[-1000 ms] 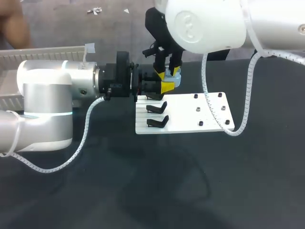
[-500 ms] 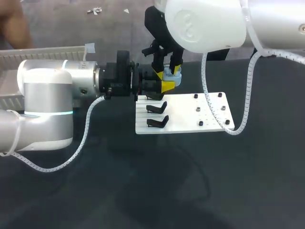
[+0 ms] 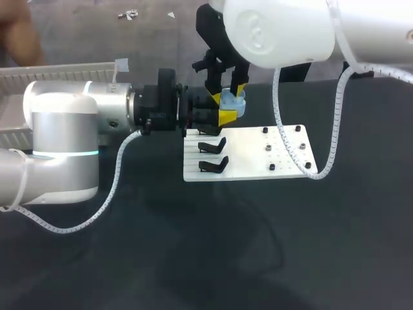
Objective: Pick up each earbud case from the left stands, insert the matching earbuds, close the lid, and place the case in the box.
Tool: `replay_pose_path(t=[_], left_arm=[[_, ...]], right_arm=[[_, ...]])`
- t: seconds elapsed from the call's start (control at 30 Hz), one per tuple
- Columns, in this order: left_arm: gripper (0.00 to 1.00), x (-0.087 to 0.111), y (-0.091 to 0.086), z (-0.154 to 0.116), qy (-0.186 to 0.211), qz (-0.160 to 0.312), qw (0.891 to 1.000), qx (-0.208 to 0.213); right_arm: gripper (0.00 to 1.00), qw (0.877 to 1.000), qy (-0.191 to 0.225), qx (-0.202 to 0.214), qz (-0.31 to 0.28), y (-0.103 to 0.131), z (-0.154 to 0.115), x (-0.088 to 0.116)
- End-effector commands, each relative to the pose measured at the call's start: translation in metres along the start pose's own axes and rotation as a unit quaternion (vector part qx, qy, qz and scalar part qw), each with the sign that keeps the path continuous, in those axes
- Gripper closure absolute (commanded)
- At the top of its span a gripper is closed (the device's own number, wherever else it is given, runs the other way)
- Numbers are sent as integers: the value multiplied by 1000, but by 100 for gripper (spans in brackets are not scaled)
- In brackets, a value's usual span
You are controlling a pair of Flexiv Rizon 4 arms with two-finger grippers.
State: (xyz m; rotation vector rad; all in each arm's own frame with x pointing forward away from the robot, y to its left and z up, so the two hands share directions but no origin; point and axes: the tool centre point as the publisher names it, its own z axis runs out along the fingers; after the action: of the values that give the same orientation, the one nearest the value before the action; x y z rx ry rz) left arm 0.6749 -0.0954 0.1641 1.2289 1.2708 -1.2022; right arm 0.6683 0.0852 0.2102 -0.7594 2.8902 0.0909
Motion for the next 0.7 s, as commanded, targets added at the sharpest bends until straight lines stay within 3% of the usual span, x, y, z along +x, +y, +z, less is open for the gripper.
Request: replay_pose_path(t=[0.03, 0.43, 0.7], left_arm=[[100, 0, -2, -1, -2, 2, 1000, -3], [100, 0, -2, -1, -2, 2, 1000, -3], [100, 0, -2, -1, -2, 2, 1000, -3]], right_arm=[[58, 1000, -16, -3, 3, -1, -11, 3], [54, 994, -87, -2, 65, -40, -15, -29], [53, 992, -95, 5, 88, -59, -14, -40]])
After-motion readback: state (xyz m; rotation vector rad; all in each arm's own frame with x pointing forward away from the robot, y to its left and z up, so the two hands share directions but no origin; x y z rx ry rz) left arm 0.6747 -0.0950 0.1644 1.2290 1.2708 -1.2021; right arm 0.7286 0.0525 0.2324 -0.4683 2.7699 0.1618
